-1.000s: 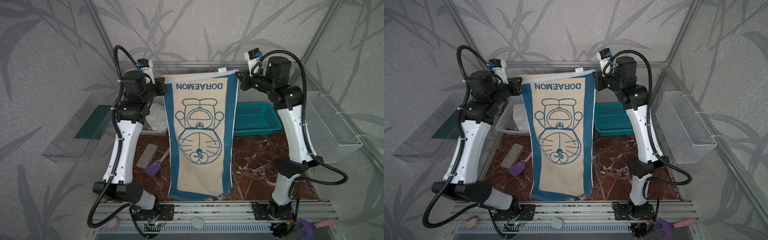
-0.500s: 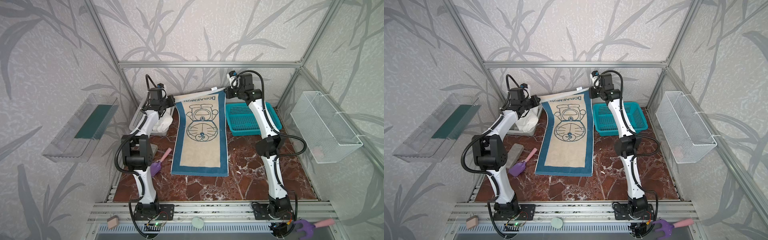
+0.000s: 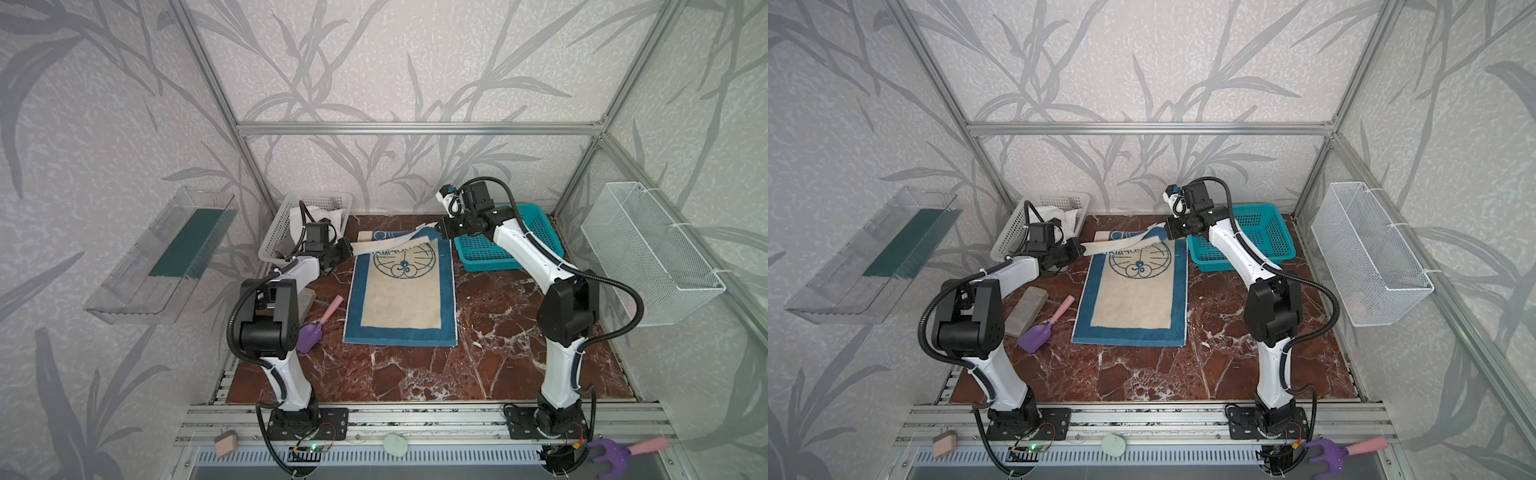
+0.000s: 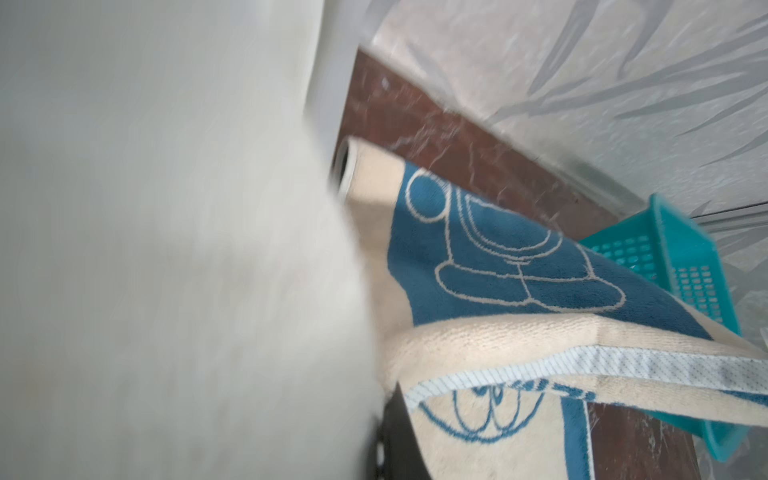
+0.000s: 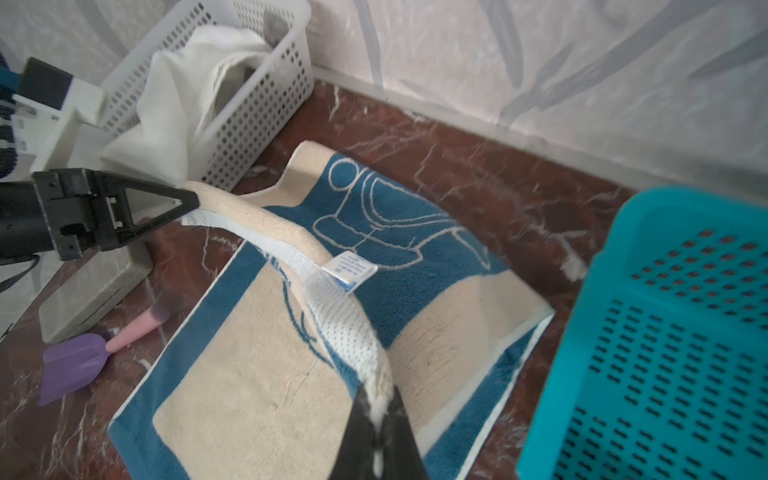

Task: Fold and stack the towels
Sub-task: 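Fold the held top edge toward the robot with both grippers over the towel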

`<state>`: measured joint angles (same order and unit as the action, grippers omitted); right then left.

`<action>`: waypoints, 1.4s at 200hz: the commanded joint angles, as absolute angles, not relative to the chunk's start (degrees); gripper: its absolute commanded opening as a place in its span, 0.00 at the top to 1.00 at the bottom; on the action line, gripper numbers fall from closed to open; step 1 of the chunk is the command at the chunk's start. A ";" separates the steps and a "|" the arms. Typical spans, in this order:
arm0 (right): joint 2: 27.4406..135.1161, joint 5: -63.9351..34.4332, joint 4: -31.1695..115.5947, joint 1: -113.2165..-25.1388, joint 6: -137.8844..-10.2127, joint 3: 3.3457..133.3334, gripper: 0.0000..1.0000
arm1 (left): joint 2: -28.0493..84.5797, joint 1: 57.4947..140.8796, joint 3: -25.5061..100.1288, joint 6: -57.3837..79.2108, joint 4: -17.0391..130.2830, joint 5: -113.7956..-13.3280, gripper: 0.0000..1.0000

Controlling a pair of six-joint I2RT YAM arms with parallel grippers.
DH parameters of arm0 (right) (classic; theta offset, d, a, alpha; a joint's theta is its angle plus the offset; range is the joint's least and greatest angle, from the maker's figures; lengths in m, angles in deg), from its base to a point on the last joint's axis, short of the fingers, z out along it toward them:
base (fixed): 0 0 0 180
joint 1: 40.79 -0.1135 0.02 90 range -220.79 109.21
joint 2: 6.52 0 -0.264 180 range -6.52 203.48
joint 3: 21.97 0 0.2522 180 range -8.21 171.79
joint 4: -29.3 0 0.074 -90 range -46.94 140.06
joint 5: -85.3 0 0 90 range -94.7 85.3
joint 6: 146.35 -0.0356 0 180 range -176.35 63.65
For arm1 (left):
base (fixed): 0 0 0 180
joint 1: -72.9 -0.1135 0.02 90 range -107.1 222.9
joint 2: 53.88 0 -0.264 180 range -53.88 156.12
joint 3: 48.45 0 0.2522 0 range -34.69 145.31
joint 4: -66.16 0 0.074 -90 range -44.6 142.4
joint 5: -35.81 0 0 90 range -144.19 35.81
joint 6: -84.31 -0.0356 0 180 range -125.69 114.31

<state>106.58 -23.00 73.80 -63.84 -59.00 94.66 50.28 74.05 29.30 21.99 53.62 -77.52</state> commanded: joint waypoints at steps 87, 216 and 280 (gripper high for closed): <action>94.92 -18.24 61.06 -69.75 -68.20 57.24 1.00 | 44.90 88.92 20.45 18.16 40.96 -63.81 1.00; 91.67 -21.93 65.26 -62.35 -63.56 51.30 1.00 | 27.60 91.10 10.75 23.50 34.91 -62.76 1.00; 76.80 -24.15 78.61 -59.69 -61.34 56.11 1.00 | 14.50 79.67 15.35 22.86 26.60 -76.43 1.00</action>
